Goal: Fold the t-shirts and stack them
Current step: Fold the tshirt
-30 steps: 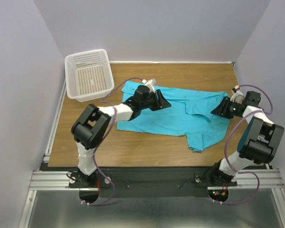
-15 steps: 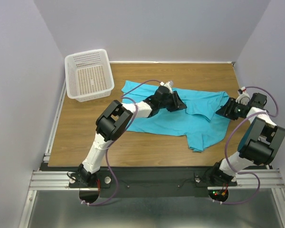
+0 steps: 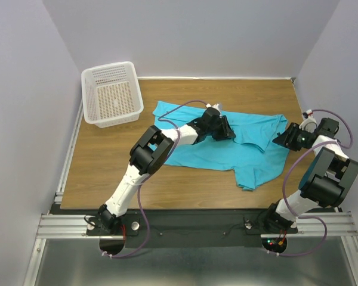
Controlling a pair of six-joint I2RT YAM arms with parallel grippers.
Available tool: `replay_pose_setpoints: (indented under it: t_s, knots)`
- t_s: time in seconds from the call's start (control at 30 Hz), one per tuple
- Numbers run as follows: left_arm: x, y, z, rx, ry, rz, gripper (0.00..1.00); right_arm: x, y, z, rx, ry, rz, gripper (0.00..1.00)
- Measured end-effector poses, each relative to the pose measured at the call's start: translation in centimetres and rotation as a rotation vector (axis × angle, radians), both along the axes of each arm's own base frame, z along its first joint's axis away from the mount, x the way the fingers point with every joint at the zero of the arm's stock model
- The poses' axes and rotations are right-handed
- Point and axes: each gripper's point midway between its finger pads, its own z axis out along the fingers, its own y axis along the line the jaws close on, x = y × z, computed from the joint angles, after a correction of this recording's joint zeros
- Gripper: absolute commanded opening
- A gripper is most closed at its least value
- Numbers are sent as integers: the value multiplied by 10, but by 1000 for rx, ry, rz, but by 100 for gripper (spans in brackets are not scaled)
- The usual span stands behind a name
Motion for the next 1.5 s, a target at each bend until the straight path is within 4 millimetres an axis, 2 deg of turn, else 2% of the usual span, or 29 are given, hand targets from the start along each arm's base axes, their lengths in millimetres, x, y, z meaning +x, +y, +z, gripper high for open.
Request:
replay_pose_setpoints:
  t_s: [0.4, 0.57, 0.63, 0.77, 0.8, 0.87, 1.23, 1.5]
  knots:
    - [-13, -11, 1, 15, 2, -33, 41, -1, -2, 1, 9, -6, -6, 46]
    - [-16, -15, 1, 20, 5, -41, 37, -1, -4, 1, 10, -6, -9, 46]
    - [-15, -17, 1, 21, 2, -43, 34, -1, -4, 1, 10, -6, -10, 46]
    - [-12, -20, -6, 30, 8, -41, 19, -1, -4, 2, 12, -8, -9, 46]
    - [-11, -20, -6, 30, 7, -41, 12, -1, -4, 2, 13, -9, -10, 46]
    - [-11, -20, -7, 33, 7, -40, 4, -2, -5, 2, 15, -9, -12, 46]
    - [-16, -19, -1, 27, 5, -56, 0, -2, -5, 2, 15, -10, -14, 46]
    - [-26, -19, 24, -24, 3, -102, 0, -2, -7, 2, 12, -11, -16, 46]
